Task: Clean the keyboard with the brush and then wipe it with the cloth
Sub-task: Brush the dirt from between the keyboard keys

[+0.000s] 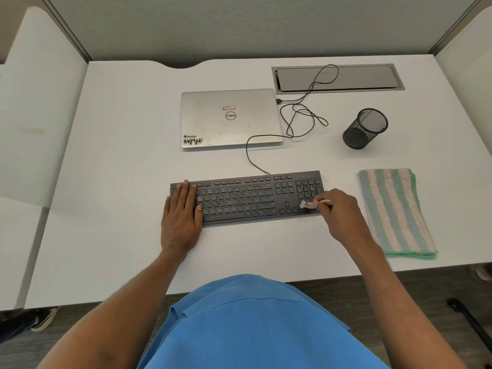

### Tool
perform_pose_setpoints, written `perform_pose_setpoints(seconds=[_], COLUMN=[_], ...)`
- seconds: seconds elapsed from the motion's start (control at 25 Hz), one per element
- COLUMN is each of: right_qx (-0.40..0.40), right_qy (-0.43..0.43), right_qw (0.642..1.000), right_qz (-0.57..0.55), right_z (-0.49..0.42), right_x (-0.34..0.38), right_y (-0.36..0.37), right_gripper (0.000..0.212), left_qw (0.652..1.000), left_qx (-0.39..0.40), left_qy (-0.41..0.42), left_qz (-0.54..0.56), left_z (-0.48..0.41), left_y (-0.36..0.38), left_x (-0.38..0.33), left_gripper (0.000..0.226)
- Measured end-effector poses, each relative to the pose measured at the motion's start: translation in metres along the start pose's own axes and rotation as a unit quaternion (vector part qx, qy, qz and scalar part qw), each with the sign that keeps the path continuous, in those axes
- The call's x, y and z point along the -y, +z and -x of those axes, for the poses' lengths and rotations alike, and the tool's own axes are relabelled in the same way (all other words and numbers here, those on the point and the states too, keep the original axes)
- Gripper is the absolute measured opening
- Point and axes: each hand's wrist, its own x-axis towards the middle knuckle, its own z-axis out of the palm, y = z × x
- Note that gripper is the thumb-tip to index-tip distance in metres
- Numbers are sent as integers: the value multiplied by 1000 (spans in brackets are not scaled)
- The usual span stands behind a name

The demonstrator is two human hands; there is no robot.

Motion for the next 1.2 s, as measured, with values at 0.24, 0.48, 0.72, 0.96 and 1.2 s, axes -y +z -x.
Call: perform_pose_setpoints(seconds=[0.24,0.48,0.72,0.96,1.2], right_qx=[24,-107,-61,3,-125], right_qy=[55,38,80,115,6], right_qw=[997,993,995,993,990], right_qz=[44,-34,10,11,-71], right_z=[-14,-54,-44,-17,19], right_x=[-9,-3,-16,-24,-21], right_y=[-13,-5,4,-9,0], right_gripper=[21,17,16,18,7], left_qw=[1000,1000,1000,1000,1000], left_qx=[-1,0,-3,-3,2], left_qy=[0,1,0,-1,-4], left_qz=[-3,-8,-7,-8,-7], left_z=[-1,-1,0,0,0], left_y=[1,2,1,0,0], left_x=[0,2,1,1,2], left_gripper=[61,61,61,62,62])
